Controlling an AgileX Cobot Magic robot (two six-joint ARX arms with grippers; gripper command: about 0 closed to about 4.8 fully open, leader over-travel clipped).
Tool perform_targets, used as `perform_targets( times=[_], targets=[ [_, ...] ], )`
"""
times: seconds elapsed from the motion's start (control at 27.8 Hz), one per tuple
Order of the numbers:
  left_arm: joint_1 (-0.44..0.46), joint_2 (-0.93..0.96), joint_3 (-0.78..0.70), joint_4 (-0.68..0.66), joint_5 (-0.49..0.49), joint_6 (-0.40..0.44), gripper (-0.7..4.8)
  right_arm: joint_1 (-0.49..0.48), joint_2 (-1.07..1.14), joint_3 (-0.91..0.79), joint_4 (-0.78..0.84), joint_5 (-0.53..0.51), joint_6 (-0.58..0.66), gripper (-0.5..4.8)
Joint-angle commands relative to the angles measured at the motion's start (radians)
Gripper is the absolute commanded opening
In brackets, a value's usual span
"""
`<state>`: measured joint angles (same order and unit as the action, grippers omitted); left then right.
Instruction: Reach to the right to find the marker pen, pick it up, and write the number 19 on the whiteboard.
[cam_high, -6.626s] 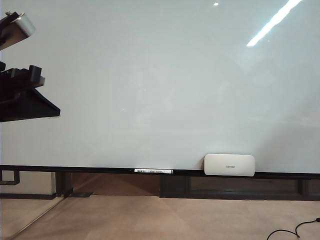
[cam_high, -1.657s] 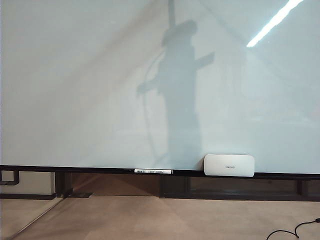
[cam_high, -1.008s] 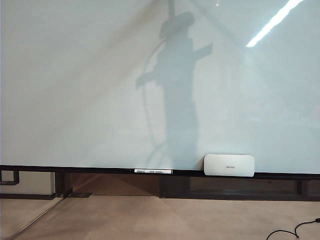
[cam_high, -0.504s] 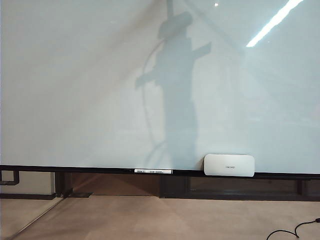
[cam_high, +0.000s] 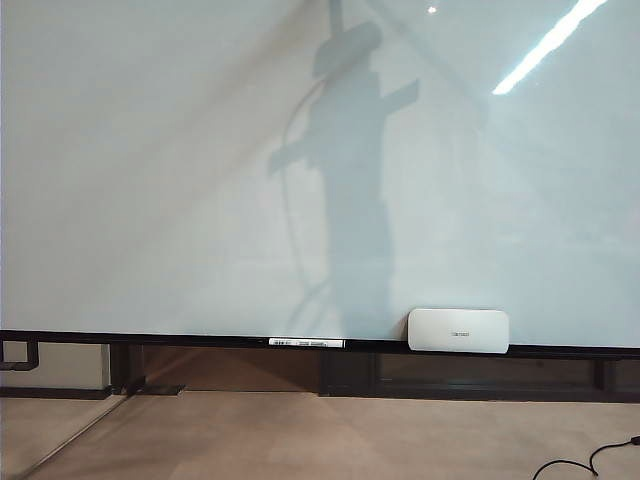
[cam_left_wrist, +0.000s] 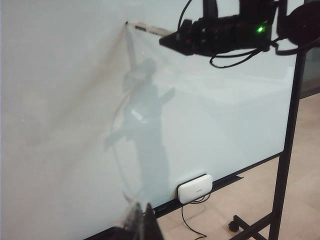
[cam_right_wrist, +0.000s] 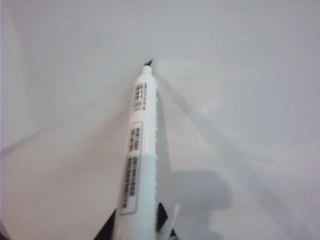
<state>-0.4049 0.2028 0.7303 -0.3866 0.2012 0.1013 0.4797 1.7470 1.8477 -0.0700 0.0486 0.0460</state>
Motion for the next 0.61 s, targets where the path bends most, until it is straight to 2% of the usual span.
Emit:
perform_targets(
  times=[0.04,0.25,0.61],
  targets=[
    [0.0,0.001,0.005,0.007,0.002,0.004,-0.05,0.002,0.002,0.005,-0.001,0.006,-0.002,-0.02],
    [0.0,0.001,0.005,0.007,0.002,0.003,-0.05,0.002,0.019,0.005,-0.044,0.029,-0.002,-0.02],
    [0.0,-0.001,0.005,0.008,0.001,0.004,-0.05,0.002,0.064,0.003,-0.221,0.046,-0.002,-0.02]
  ],
)
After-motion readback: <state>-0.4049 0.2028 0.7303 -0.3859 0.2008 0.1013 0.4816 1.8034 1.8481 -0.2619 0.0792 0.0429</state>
